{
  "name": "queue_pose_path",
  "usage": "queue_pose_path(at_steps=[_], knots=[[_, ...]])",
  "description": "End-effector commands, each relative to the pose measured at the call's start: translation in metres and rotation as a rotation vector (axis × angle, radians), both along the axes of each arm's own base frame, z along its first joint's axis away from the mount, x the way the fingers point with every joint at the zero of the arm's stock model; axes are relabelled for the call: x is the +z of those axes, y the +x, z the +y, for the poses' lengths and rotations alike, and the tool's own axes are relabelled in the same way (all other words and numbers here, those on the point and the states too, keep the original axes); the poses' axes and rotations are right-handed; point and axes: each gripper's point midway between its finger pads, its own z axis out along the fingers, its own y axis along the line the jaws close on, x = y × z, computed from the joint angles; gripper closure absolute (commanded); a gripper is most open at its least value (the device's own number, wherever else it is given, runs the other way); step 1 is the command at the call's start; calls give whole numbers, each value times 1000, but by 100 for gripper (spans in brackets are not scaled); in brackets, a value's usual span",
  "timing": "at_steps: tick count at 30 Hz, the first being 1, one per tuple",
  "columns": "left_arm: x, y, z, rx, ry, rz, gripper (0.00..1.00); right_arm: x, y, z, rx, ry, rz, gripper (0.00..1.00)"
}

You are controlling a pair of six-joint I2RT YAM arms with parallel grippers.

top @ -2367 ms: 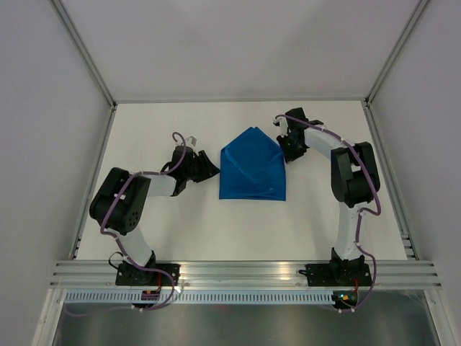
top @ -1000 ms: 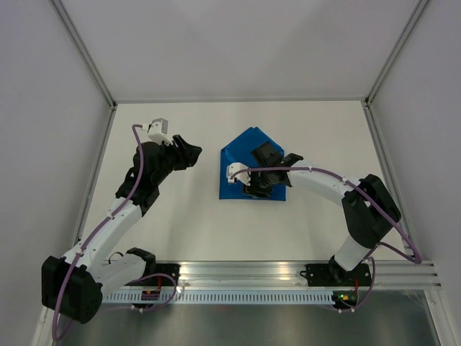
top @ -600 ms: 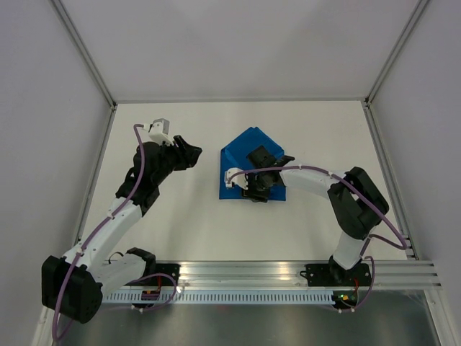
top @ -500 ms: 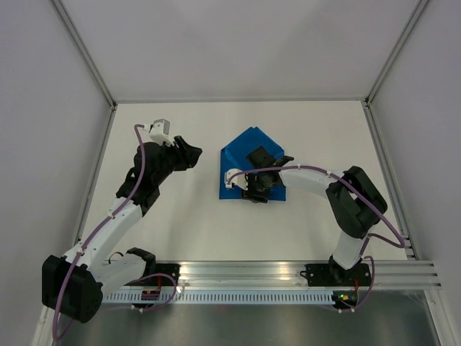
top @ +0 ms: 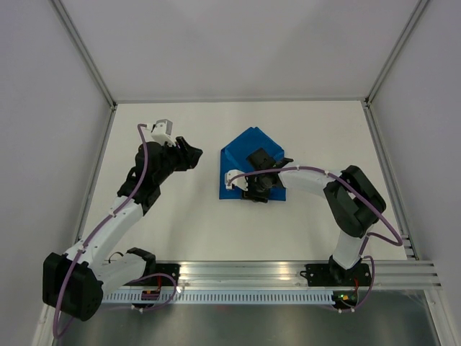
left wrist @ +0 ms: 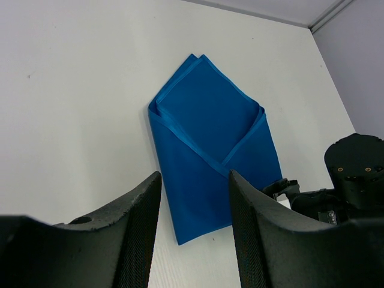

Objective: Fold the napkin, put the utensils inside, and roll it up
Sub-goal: Roll the napkin with the utensil

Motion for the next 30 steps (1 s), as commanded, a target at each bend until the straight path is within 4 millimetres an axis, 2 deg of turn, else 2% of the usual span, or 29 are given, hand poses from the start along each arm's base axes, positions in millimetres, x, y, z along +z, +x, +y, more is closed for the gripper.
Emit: queue_pose_path(at_steps=[1,6,11,15,18,20,21,26,30], knots=[[-1,0,-5,-40,35,-22,46,-7,5,2,17,0,-22,45],[-6,0,-9,-62,49,-15,46,-12,6,1,19,-22,-10,45],[-10,-3,-11,-77,68,-16,46,-29,1,-8,16,-77,27,51],[-15,-6,-11,-81,84,-16,46,-33,-1,-11,10,-80,22,52],[-17,-10,-10,-79,89,-26,47,-36,-3,-13,10,-90,27,56],[-11,-12,-10,-70,84,-60,47,-37,-5,-14,10,-94,37,57],[-16,-14,-8,-68,88,-57,47,-37,-6,-15,10,-95,42,60],[-16,-23,-6,-60,84,-107,48,-41,-10,-17,4,-105,62,69],[-14,-29,-11,-77,94,-156,49,-45,-19,-21,4,-115,107,73]])
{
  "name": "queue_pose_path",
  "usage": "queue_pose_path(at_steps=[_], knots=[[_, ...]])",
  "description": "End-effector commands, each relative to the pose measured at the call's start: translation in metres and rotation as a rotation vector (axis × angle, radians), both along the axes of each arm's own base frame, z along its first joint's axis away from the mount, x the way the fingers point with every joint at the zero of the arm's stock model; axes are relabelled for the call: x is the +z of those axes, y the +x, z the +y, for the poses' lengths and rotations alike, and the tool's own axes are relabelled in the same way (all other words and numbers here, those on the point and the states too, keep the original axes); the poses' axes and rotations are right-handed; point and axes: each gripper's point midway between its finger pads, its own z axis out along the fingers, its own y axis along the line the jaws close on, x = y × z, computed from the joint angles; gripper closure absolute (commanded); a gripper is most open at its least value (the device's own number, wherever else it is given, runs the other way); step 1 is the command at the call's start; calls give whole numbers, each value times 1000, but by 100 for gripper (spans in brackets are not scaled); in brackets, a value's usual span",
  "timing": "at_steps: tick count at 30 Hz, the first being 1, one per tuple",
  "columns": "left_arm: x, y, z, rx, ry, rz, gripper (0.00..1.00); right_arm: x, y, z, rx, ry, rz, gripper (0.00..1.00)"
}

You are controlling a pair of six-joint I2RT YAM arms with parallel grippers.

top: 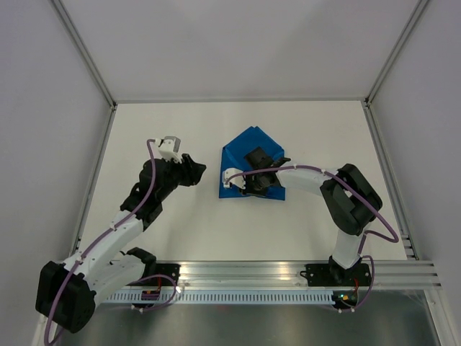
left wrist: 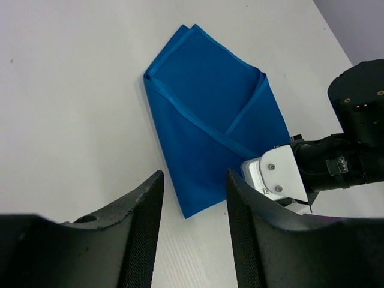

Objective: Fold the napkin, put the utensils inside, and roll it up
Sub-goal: Roll the napkin with the utensil

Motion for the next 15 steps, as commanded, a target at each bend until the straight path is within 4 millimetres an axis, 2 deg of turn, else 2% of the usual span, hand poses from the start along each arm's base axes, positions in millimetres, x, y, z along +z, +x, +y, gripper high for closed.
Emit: queue_pose_path(at_steps=[1,4,8,13,15], knots=[[20,3,0,12,23,-130,50,-41,-32,-27,5,-115,150,74],[20,-1,-3,4,45,-169,51,-43,-37,-30,0,-121,187,80],[13,-8,-4,11,73,-200,60,-37,-35,-28,-4,-91,236,83],[26,-22,-3,4,45,-299,64,-35,-37,-33,-12,-72,329,86],[22,-27,-4,-8,55,-320,71,-35,-38,-34,-8,-72,355,88]])
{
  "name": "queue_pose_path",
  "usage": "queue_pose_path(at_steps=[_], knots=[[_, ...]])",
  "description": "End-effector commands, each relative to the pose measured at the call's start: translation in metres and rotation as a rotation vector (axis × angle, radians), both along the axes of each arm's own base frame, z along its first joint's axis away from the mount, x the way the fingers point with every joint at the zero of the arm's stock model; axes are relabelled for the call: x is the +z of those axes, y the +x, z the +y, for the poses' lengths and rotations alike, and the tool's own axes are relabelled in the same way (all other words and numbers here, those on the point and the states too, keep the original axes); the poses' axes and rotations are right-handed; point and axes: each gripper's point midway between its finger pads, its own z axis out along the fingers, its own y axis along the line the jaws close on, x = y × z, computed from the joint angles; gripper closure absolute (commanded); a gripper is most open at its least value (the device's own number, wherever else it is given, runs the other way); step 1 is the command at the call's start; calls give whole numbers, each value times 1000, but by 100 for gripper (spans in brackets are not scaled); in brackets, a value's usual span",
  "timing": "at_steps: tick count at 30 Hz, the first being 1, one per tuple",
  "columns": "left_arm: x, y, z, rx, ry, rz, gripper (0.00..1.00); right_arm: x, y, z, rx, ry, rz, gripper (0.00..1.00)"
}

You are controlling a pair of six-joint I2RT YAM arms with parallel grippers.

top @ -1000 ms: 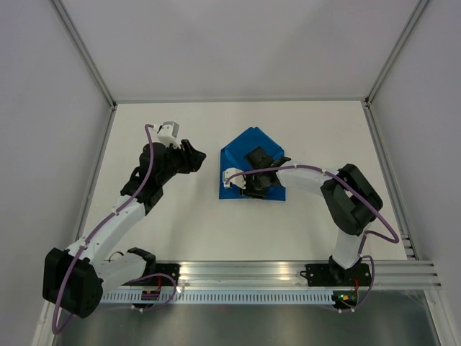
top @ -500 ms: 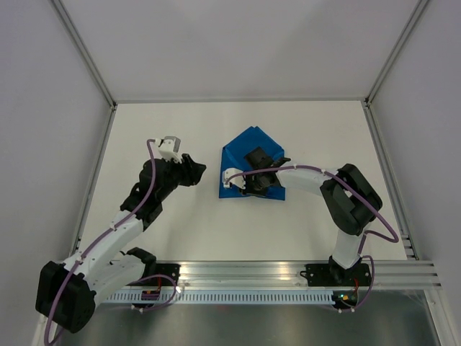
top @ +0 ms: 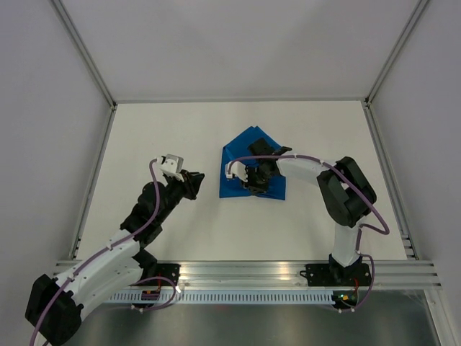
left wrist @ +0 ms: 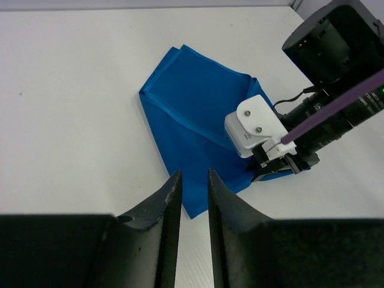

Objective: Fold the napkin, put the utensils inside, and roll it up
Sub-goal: Roll the napkin with the utensil

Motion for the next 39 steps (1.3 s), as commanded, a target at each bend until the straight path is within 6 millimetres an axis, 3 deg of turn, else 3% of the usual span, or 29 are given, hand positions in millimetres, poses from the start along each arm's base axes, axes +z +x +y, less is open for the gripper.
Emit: queue_pose_path(at_steps=[1,5,9,13,14,15,17,22,23,27,28,29,34,39], knots=[[23,-1,4,8,4,-143,73,-32,-40,-30,19,-102,220,89],[19,-12,0,-25,12,-189,89,-36,-43,-35,18,-102,295,90],[18,-28,0,-61,21,-271,94,-39,-44,-38,20,-99,361,91],[8,-39,-17,-177,71,-304,90,-41,-42,-40,25,-102,386,92],[7,-39,-21,-190,83,-306,87,-42,-41,-40,23,-102,390,92],[-9,-37,-29,-212,132,-268,87,-43,-44,-42,24,-105,407,92],[-13,-31,-38,-223,205,-289,86,-42,-43,-44,24,-108,424,93],[-31,-33,-78,-327,385,-346,82,-41,-39,-43,28,-106,462,93],[-30,-34,-85,-340,393,-362,74,-43,-42,-45,30,-113,485,93],[-42,-30,-106,-429,467,-379,55,-45,-40,-45,25,-117,493,93],[-37,-28,-114,-446,470,-391,52,-45,-39,-46,23,-119,493,94],[-54,-27,-120,-483,526,-370,52,-47,-41,-47,23,-126,510,94],[-66,-15,-149,-535,624,-413,51,-49,-38,-47,22,-139,542,94],[-87,-18,-172,-637,684,-419,50,-54,-39,-51,11,-155,569,94]])
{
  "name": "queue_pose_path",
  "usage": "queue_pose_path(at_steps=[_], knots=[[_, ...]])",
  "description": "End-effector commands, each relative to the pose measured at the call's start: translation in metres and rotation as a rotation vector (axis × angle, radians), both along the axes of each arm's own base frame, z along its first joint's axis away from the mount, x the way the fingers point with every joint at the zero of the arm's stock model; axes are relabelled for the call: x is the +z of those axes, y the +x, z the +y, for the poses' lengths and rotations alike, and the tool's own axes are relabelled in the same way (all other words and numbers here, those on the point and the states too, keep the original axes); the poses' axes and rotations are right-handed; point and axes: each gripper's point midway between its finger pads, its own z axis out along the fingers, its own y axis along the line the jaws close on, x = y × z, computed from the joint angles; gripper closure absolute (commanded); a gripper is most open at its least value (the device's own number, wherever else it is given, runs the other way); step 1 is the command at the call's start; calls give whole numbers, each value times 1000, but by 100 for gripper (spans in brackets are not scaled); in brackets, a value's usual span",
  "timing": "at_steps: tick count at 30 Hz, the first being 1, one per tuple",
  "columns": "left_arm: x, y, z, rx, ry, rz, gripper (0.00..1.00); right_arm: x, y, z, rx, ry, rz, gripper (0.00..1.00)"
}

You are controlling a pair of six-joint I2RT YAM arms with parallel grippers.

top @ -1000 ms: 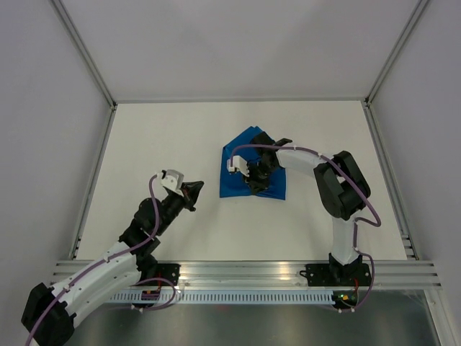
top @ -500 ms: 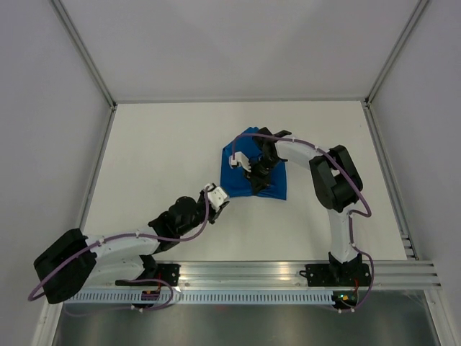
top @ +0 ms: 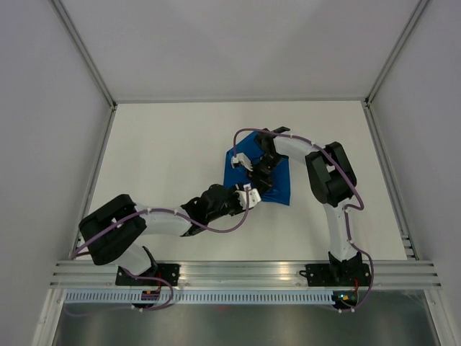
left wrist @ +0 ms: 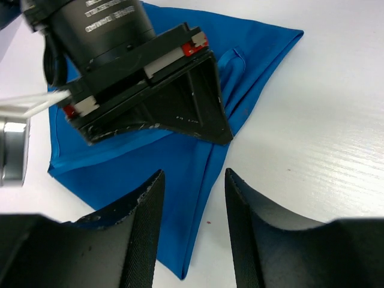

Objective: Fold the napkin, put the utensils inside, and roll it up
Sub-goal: Roll the napkin with the utensil

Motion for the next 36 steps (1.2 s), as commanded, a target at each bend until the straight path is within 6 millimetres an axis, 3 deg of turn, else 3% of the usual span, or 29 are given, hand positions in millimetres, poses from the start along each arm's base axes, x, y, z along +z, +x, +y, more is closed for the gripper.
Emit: queue_pose_path(at_steps=[1,17,29,34,36], knots=[[14,1,-28,-111,9,-92,49,-54,-21,-38,66,-188,82,94],[-34,-13,-48,-212,194,-98,46,-59,-16,-37,56,-190,130,95],[-49,-2,-48,-201,282,-126,46,-60,-15,-38,59,-181,149,96],[-69,-7,-46,-235,354,-71,51,-60,-12,-38,53,-179,152,96],[-71,-11,-48,-256,354,-48,58,-59,-12,-38,53,-178,150,96]])
